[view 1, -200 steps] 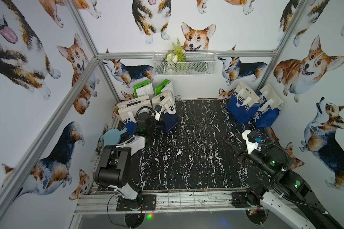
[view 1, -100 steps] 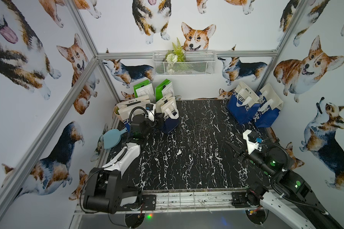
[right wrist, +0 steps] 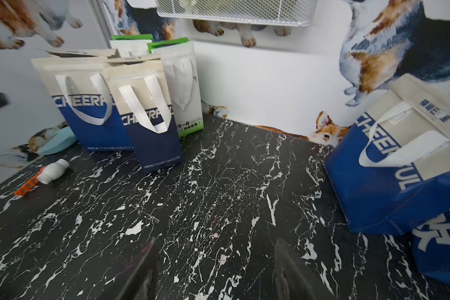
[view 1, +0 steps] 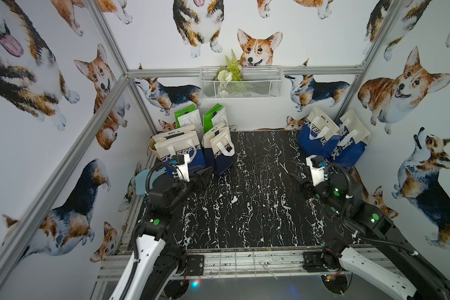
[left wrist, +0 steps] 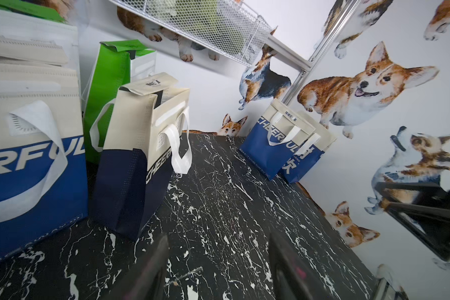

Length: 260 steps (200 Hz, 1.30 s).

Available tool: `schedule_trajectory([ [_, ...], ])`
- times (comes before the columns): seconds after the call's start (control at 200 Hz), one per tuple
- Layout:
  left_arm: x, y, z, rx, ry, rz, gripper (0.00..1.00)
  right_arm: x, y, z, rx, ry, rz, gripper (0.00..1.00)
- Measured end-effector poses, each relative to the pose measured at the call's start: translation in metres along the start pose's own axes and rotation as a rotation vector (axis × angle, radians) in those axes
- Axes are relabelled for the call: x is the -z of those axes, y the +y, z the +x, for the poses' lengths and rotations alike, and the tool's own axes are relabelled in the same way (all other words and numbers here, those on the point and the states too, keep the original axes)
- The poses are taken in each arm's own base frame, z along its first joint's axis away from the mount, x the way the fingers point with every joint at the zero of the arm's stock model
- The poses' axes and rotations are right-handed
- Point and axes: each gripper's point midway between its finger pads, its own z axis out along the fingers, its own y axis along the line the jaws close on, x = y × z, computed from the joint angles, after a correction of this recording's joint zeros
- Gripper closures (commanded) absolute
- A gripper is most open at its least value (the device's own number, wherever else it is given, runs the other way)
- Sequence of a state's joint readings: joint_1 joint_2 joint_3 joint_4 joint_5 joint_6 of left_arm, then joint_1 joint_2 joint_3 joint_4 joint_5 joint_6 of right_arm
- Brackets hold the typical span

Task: Open the takeout bag
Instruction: Place the takeout bag at the center of the board, then move the takeout bag to the center of the board.

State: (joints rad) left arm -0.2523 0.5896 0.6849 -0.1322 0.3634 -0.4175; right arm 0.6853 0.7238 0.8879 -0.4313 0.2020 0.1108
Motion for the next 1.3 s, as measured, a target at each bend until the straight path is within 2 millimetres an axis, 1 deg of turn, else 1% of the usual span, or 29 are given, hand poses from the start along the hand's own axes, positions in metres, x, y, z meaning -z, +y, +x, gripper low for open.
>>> schedule_trajectory([
  [0.01,0.006,-0.003,0.000,-0.002,-0.002,0.002,0.35,-0.004,-0.001,0.000,-0.001,0.009,0.011,0.27],
  [0.105,0.034,-0.017,-0.005,-0.044,-0.014,0.008,0.33,-0.027,-0.011,0.005,-0.003,0.074,0.090,0.26],
  [0.15,0.049,-0.024,-0.007,-0.073,-0.017,0.008,0.33,-0.041,-0.023,0.006,-0.011,0.104,0.149,0.26],
  [0.17,0.052,-0.025,-0.007,-0.081,-0.018,0.008,0.33,-0.044,-0.026,0.007,-0.017,0.112,0.160,0.26],
  [0.21,0.063,-0.029,-0.006,-0.113,-0.019,0.008,0.32,-0.055,-0.044,0.008,-0.046,0.137,0.221,0.27],
  [0.265,0.071,-0.029,-0.001,-0.139,-0.011,0.000,0.32,-0.067,-0.070,0.007,-0.105,0.153,0.294,0.28],
  [0.295,0.075,-0.028,0.004,-0.151,-0.003,-0.010,0.32,-0.072,-0.082,0.007,-0.133,0.161,0.322,0.27],
  [0.35,0.082,-0.023,0.014,-0.174,0.011,-0.032,0.33,-0.083,-0.113,0.007,-0.197,0.165,0.403,0.27],
  [0.375,0.083,-0.021,0.017,-0.180,0.015,-0.039,0.33,-0.086,-0.122,0.008,-0.214,0.167,0.424,0.26],
  [0.385,0.084,-0.020,0.020,-0.184,0.019,-0.042,0.33,-0.088,-0.129,0.008,-0.228,0.169,0.443,0.26],
  [0.4,0.085,-0.019,0.021,-0.187,0.021,-0.043,0.33,-0.089,-0.132,0.009,-0.233,0.170,0.448,0.25],
  [0.425,0.085,-0.017,0.027,-0.189,0.033,-0.049,0.33,-0.092,-0.144,0.010,-0.252,0.174,0.477,0.24],
  [0.47,0.086,-0.014,0.032,-0.193,0.041,-0.056,0.33,-0.096,-0.156,0.009,-0.276,0.169,0.494,0.23],
  [0.521,0.086,-0.011,0.038,-0.197,0.050,-0.059,0.33,-0.098,-0.175,0.008,-0.309,0.158,0.532,0.23],
  [0.531,0.086,-0.011,0.040,-0.199,0.055,-0.059,0.33,-0.098,-0.183,0.008,-0.321,0.154,0.548,0.23],
  [0.571,0.086,-0.009,0.044,-0.201,0.066,-0.058,0.33,-0.099,-0.198,0.008,-0.342,0.145,0.582,0.23],
  [0.596,0.085,-0.009,0.046,-0.203,0.072,-0.059,0.33,-0.098,-0.213,0.008,-0.367,0.138,0.613,0.23],
  [0.666,0.086,-0.008,0.048,-0.213,0.077,-0.058,0.33,-0.098,-0.241,0.010,-0.409,0.134,0.675,0.21],
  [0.761,0.087,-0.008,0.049,-0.224,0.077,-0.062,0.33,-0.101,-0.262,0.005,-0.433,0.121,0.710,0.21],
  [0.766,0.087,-0.008,0.049,-0.225,0.077,-0.062,0.33,-0.101,-0.266,0.004,-0.438,0.119,0.717,0.21],
  [0.861,0.089,-0.010,0.050,-0.234,0.072,-0.054,0.33,-0.104,-0.294,0.002,-0.483,0.108,0.751,0.23],
  [0.876,0.089,-0.010,0.050,-0.235,0.072,-0.056,0.33,-0.104,-0.303,0.003,-0.499,0.104,0.763,0.23],
  [0.886,0.089,-0.009,0.050,-0.235,0.071,-0.056,0.33,-0.104,-0.303,0.003,-0.499,0.104,0.763,0.23],
  [0.946,0.089,-0.008,0.050,-0.236,0.071,-0.067,0.33,-0.108,-0.324,0.007,-0.534,0.107,0.787,0.24],
  [1.006,0.089,-0.008,0.050,-0.236,0.073,-0.065,0.33,-0.117,-0.331,0.005,-0.546,0.109,0.770,0.27],
  [1.121,0.089,-0.008,0.051,-0.239,0.076,-0.064,0.33,-0.148,-0.342,0.001,-0.569,0.119,0.691,0.32],
  [1.251,0.089,-0.008,0.052,-0.239,0.078,-0.061,0.33,-0.170,-0.343,0.006,-0.600,0.137,0.623,0.36],
  [1.266,0.089,-0.008,0.052,-0.240,0.077,-0.061,0.33,-0.172,-0.343,0.008,-0.606,0.139,0.618,0.41],
  [1.301,0.089,-0.008,0.052,-0.240,0.077,-0.061,0.33,-0.178,-0.342,0.011,-0.618,0.146,0.596,0.46],
])
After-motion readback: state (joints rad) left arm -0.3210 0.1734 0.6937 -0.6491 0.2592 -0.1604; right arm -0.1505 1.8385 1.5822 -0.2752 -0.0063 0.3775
